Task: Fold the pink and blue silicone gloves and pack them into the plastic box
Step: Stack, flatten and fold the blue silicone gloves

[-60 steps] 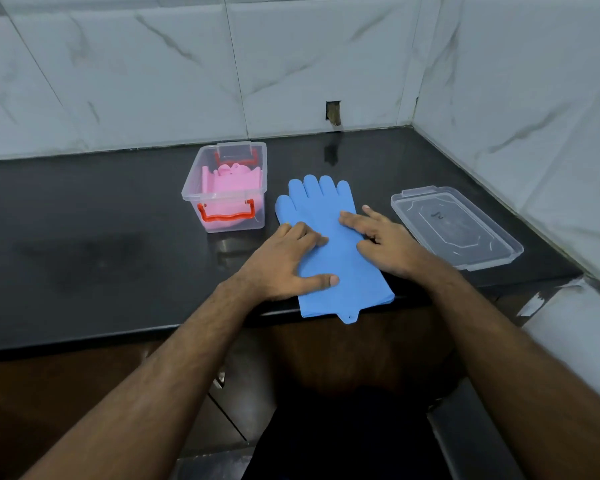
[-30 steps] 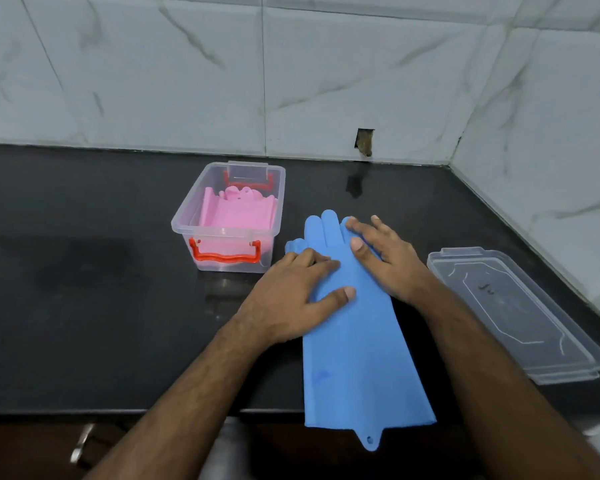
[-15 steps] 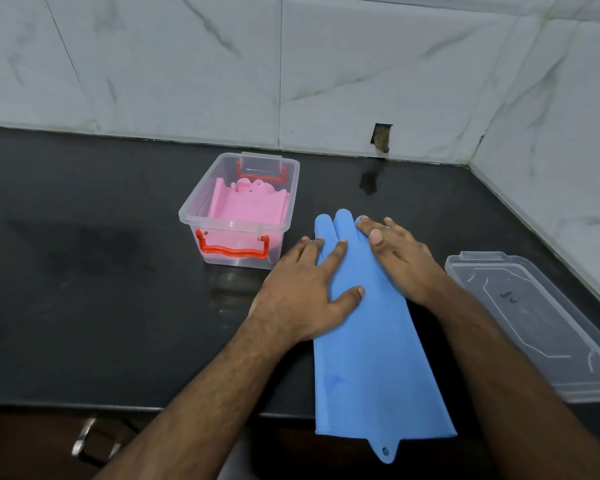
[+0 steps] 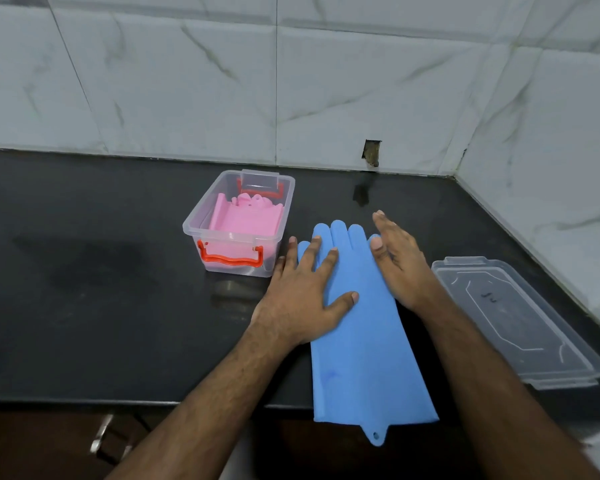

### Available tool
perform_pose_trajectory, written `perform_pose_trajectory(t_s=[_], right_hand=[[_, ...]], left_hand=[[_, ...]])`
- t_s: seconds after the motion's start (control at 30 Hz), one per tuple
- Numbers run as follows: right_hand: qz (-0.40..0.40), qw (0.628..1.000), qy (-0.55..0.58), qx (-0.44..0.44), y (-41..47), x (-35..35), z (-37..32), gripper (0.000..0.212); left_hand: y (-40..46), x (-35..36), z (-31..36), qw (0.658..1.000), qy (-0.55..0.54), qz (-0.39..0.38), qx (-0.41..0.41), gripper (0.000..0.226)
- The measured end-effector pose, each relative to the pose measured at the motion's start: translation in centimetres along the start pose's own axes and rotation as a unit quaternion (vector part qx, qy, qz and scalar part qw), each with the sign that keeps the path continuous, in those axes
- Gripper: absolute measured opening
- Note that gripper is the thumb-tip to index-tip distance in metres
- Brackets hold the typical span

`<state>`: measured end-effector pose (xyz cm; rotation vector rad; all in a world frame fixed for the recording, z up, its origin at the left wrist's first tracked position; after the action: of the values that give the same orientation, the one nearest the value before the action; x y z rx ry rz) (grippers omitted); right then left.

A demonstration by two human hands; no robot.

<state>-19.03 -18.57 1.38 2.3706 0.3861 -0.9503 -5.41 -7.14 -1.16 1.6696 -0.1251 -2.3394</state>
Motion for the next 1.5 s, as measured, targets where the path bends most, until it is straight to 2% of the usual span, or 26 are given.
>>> perform_pose_trajectory(t_s=[0.13, 0.23, 0.4, 0.67, 0.87, 1.0, 1.13, 1.2, 1.3, 1.5], right_hand=[[0.050, 0.999, -0.016, -0.005, -1.6, -1.1, 0.0, 0.049], [0.097, 0.995, -0.025, -0.006, -3.0, -2.1, -0.4, 0.038], [0.020, 0.994, -0.105, 0.016, -3.3, -0.8, -0.3, 0.051], [-0.043, 0.984, -0.165, 0.047, -2.7, 0.7, 0.8, 0.061], [-0.030, 0.996, -0.049, 0.065, -4.3, -0.6, -0.5, 0.064], [0.019, 0.997, 0.004, 0.080, -6.2, -2.2, -0.9, 0.045], [0.086, 0.986, 0.004, 0.140, -8.6, -4.0, 0.1, 0.028], [0.106, 0.983, 0.008, 0.148, -9.9, -4.7, 0.1, 0.032], [0.099, 0.985, -0.003, 0.142, -11.5, -4.9, -0.6, 0.045], [0.096, 0.986, -0.040, 0.129, -14.2, -5.7, -2.1, 0.036]], left_hand=[[-1.0, -1.9, 1.4, 0.996, -0.007, 0.068, 0.062, 0.079], [-1.5, -2.2, 2.0, 0.994, -0.015, 0.064, 0.085, 0.071], [-1.1, -1.2, 1.6, 0.999, -0.012, -0.001, 0.052, 0.073], [-0.5, -0.8, 0.8, 0.999, -0.035, 0.007, 0.030, 0.074], [-1.8, -1.7, 1.2, 0.997, -0.062, 0.024, 0.035, 0.079], [-3.6, -1.5, 1.0, 0.993, -0.118, -0.011, 0.016, 0.085], [-5.8, -1.9, 0.6, 0.990, -0.136, -0.023, -0.010, 0.088], [-6.9, -2.2, 0.7, 0.989, -0.142, -0.024, -0.015, 0.087], [-9.0, -2.8, 0.9, 0.988, -0.152, -0.022, -0.010, 0.087], [-13.4, -3.5, 2.0, 0.995, -0.084, 0.016, 0.044, 0.088]])
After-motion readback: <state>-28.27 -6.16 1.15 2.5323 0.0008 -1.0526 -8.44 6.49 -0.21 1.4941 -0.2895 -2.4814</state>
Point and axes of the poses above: each hand's wrist, its own y-axis towards the middle knuckle, its own x-axis out of the palm, z = x × y, the point moved 9 cm from there along y, towards the middle knuckle, and after that the axes turned 6 degrees about z, right-handed, at the moved point
